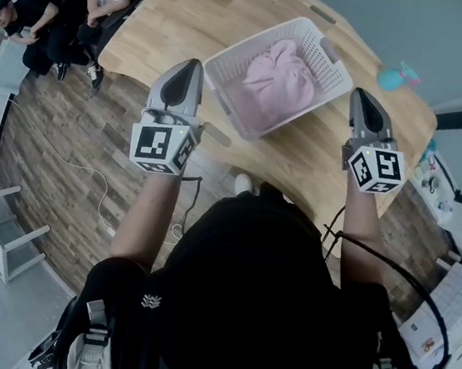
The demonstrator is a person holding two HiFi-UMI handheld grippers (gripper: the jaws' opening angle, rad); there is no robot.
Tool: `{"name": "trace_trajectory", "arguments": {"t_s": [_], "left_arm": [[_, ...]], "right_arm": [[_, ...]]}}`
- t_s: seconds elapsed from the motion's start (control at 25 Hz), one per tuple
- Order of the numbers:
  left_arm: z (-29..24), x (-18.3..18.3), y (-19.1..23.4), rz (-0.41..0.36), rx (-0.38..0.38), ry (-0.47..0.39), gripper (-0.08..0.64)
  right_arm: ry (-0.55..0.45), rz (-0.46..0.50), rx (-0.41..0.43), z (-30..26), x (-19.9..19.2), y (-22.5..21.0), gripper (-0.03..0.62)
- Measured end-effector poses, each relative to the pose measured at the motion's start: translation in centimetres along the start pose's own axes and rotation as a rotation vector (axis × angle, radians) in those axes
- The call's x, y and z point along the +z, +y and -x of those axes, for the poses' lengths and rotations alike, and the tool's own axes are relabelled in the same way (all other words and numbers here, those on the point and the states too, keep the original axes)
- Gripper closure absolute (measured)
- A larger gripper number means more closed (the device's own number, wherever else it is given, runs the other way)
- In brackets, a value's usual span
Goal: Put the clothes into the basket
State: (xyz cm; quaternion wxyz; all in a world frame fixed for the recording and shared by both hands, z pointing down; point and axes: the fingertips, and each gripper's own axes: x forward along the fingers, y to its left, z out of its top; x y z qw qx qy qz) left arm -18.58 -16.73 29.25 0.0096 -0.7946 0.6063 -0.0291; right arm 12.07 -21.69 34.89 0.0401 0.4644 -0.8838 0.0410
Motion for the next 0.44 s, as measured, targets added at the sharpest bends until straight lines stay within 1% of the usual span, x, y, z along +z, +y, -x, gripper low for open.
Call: {"name": "trace_trajectory", "arguments": {"t_s": [0.24, 0.44], "left_arm": [[0.63, -0.33, 0.13, -0.001, 0.013, 0.014, 0.554], [0.5, -0.69, -0.31, -0.008, 0.005, 0.018, 0.554]], "right_arm": [[0.009, 0.01, 0.011, 0.06, -0.1, 0.15, 0.589], [0.018, 0.024, 0.012, 0.19, -0.37, -0.24, 0.589]]}}
